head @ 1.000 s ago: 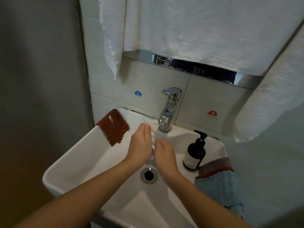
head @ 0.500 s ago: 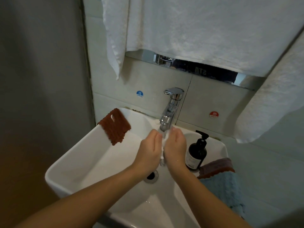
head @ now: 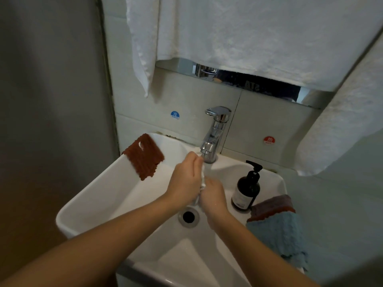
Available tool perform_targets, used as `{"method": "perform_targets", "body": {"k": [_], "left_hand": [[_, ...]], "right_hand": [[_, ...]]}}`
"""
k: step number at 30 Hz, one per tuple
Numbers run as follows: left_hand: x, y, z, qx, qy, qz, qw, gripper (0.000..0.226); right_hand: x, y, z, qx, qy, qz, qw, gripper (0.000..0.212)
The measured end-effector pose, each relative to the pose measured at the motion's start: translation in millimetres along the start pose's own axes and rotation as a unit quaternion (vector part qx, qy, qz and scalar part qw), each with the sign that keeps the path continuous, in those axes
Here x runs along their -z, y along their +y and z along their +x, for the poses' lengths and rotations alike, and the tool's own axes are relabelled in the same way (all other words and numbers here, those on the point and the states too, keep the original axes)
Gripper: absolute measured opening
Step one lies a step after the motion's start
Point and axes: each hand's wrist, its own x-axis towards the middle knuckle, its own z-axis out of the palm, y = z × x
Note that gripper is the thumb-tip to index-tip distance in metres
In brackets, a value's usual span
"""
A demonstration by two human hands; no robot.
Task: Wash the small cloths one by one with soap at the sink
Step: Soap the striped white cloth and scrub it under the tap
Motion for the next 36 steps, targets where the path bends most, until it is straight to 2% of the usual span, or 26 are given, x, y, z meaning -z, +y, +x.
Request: {"method": "perform_targets", "body": {"k": [2, 4, 6, 8, 10, 11, 13, 15, 16, 17, 18, 19, 20, 21, 22, 24, 26, 27, 29, 31, 33, 34, 36], "left_hand": [[3, -9, 5, 0.027, -0.001, 0.031, 0.999, 0.029], [0, -10, -3, 0.003, -0.059, 0.013, 0.998, 0.027], [-4, 1, -14, -0.028, -0.072, -0.041, 0.996, 0.028], [-4, 6, -10, -0.037, -0.015, -0.057, 0.998, 0.030], [1, 3, 5, -0.016, 0.042, -0.013, 0.999, 0.029], [4, 1, 10, 0.000, 0.047, 0.008, 0.999, 0.030], [7, 3, 8, 0.012, -0.004, 0.007, 1.000, 0.030], [4, 7, -5, -0.016, -0.079, 0.010, 0.997, 0.027], [3, 7, -11, -0.037, -0.098, 0.017, 0.994, 0.027], [3, 4, -15, -0.047, -0.095, 0.012, 0.994, 0.026], [4, 1, -15, -0.045, -0.076, -0.002, 0.996, 0.026], [7, -2, -13, -0.032, -0.052, -0.022, 0.998, 0.025], [11, -6, -9, -0.013, -0.029, -0.037, 0.999, 0.026], [15, -9, -5, 0.003, -0.014, -0.045, 0.999, 0.027], [19, -13, -1, 0.010, -0.006, -0.045, 0.999, 0.027], [27, -17, 4, 0.009, -0.008, -0.043, 0.999, 0.028], [32, -19, 7, 0.010, -0.025, -0.045, 0.999, 0.030], [33, -18, 6, 0.012, -0.039, -0.039, 0.998, 0.031], [32, -15, 5, 0.022, -0.067, -0.042, 0.997, 0.028], [31, -8, 6, 0.095, -0.072, -0.131, 0.984, 0.029], [33, -3, 9, 0.184, -0.067, -0.220, 0.956, 0.030], [34, -4, 10, 0.189, -0.058, -0.222, 0.955, 0.028], [36, -13, 11, 0.142, -0.046, -0.138, 0.979, 0.025]], "right_hand": [[3, -10, -10, 0.056, 0.009, 0.084, 0.995, 0.038], [8, -14, -5, 0.103, 0.086, 0.167, 0.977, 0.037], [8, -8, 8, 0.079, 0.136, 0.158, 0.975, 0.035], [1, 5, 10, 0.021, 0.083, 0.072, 0.994, 0.034], [-5, 12, 0, 0.038, -0.001, 0.034, 0.999, 0.035], [-6, 11, -3, 0.068, -0.003, 0.045, 0.997, 0.036], [-2, 2, -5, 0.121, 0.067, 0.115, 0.984, 0.036], [3, 0, 5, 0.095, 0.126, 0.209, 0.965, 0.035], [6, 1, 9, 0.064, 0.118, 0.244, 0.960, 0.034], [6, 7, 14, 0.038, 0.088, 0.231, 0.968, 0.030], [7, 12, 17, 0.028, 0.039, 0.144, 0.988, 0.023], [10, 20, 19, 0.041, -0.016, -0.002, 0.999, 0.018], [13, 27, 21, 0.065, -0.045, -0.146, 0.986, 0.016], [15, 32, 24, 0.089, -0.049, -0.236, 0.966, 0.016], [19, 31, 23, 0.096, -0.051, -0.264, 0.958, 0.021], [25, 30, 22, 0.102, -0.017, -0.250, 0.963, 0.031], [29, 25, 17, 0.149, 0.052, -0.254, 0.954, 0.033], [28, 21, 14, 0.173, 0.067, -0.218, 0.958, 0.031], [25, 8, 2, 0.199, 0.004, -0.094, 0.975, 0.019], [20, 0, -5, 0.167, -0.098, -0.004, 0.981, 0.013], [18, -1, -5, 0.155, -0.102, 0.018, 0.982, 0.018], [18, -2, -5, 0.156, -0.085, 0.014, 0.984, 0.018], [19, -1, -1, 0.151, -0.086, 0.017, 0.985, 0.016]]}}
